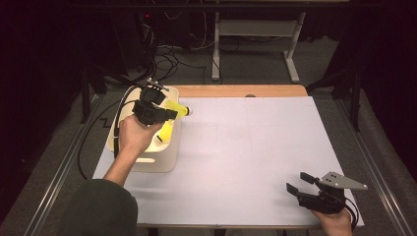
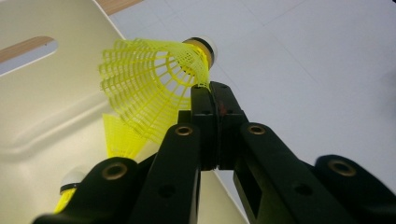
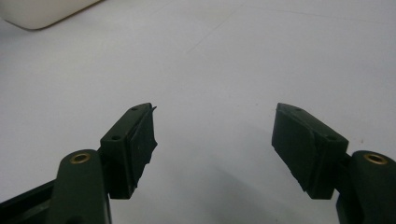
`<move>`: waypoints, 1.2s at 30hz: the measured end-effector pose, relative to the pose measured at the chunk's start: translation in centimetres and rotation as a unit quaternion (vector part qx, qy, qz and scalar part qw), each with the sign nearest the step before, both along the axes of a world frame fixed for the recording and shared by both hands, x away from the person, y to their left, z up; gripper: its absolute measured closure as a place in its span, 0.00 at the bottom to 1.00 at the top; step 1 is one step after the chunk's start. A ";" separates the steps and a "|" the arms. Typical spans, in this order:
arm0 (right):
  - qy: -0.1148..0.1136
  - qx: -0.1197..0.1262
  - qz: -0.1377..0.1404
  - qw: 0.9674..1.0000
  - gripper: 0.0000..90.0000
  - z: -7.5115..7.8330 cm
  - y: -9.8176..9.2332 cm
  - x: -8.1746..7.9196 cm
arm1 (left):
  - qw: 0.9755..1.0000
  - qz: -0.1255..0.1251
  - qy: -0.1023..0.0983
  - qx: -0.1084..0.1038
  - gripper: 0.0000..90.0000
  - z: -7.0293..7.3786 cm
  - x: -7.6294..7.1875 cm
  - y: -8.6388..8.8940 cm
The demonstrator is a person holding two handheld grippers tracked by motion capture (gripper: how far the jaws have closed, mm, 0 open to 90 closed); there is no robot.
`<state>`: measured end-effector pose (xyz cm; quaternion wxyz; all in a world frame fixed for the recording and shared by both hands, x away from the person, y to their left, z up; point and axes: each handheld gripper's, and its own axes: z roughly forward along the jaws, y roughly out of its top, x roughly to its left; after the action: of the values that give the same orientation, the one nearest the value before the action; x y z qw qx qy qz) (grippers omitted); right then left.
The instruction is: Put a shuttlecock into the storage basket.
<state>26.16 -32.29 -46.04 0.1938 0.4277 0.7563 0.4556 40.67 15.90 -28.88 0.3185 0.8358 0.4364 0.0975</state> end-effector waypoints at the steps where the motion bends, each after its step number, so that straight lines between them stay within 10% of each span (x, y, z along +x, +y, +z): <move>1: 0.001 0.000 0.000 1.000 0.34 0.0 0.0 0.0 | 1.000 0.002 -0.005 0.000 1.00 0.0 -0.1 0.1; 36: 0.000 0.002 0.000 1.000 0.35 0.0 0.0 0.0 | 0.999 0.033 -0.004 -0.007 1.00 -0.6 0.6 2.0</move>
<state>26.17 -32.32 -46.04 0.1932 0.4282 0.7551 0.4573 41.31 17.86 -29.52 0.3226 0.8184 0.4629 0.1088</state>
